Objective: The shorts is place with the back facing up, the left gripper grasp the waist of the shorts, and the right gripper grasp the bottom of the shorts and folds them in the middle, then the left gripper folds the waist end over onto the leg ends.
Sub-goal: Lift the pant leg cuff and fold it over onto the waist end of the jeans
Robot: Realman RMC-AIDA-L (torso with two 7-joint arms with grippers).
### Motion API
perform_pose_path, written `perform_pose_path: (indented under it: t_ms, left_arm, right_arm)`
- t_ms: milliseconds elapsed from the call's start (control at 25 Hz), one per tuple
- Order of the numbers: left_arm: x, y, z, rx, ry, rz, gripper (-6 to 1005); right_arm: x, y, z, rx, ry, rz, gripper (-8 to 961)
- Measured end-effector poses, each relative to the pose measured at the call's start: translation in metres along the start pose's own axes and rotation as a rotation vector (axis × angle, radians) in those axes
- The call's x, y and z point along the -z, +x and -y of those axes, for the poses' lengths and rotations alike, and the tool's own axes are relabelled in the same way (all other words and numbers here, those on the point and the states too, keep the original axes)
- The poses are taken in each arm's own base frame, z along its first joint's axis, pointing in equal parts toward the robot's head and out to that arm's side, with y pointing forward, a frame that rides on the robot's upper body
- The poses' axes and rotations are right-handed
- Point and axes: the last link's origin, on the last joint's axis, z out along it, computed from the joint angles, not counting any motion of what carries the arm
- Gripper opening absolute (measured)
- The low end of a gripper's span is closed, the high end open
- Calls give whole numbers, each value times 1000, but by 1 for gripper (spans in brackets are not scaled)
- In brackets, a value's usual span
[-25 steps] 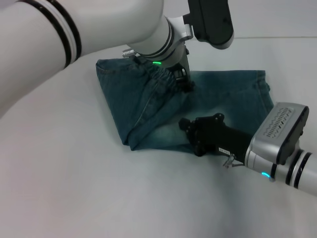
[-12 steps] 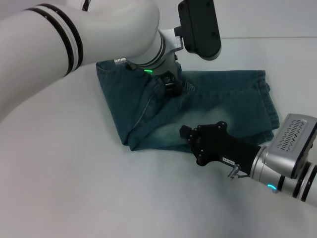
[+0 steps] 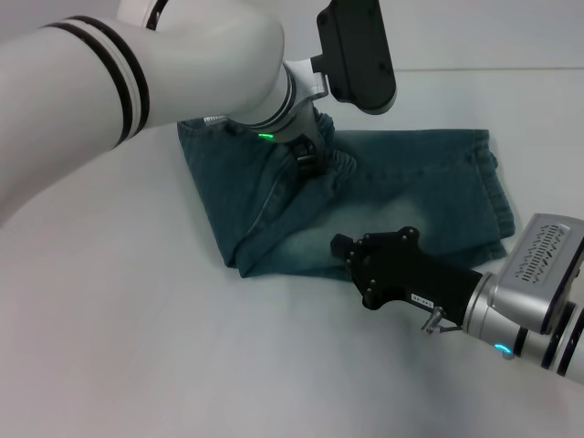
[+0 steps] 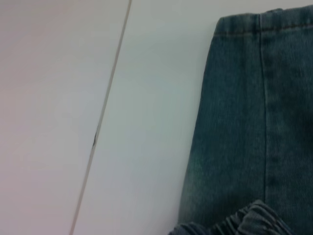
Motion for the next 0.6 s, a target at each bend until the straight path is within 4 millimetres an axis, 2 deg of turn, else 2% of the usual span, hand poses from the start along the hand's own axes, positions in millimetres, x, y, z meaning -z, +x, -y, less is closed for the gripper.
perform_pose_path:
  t_ms: [160, 600]
  left_arm:
    - [-2, -5, -1, 6, 0, 8, 720]
    - [-5, -12, -7, -12, 7, 8, 337]
  right_arm:
    - [1, 0, -1, -2, -2, 5, -2]
    - [2, -1, 1, 3, 2, 13, -1]
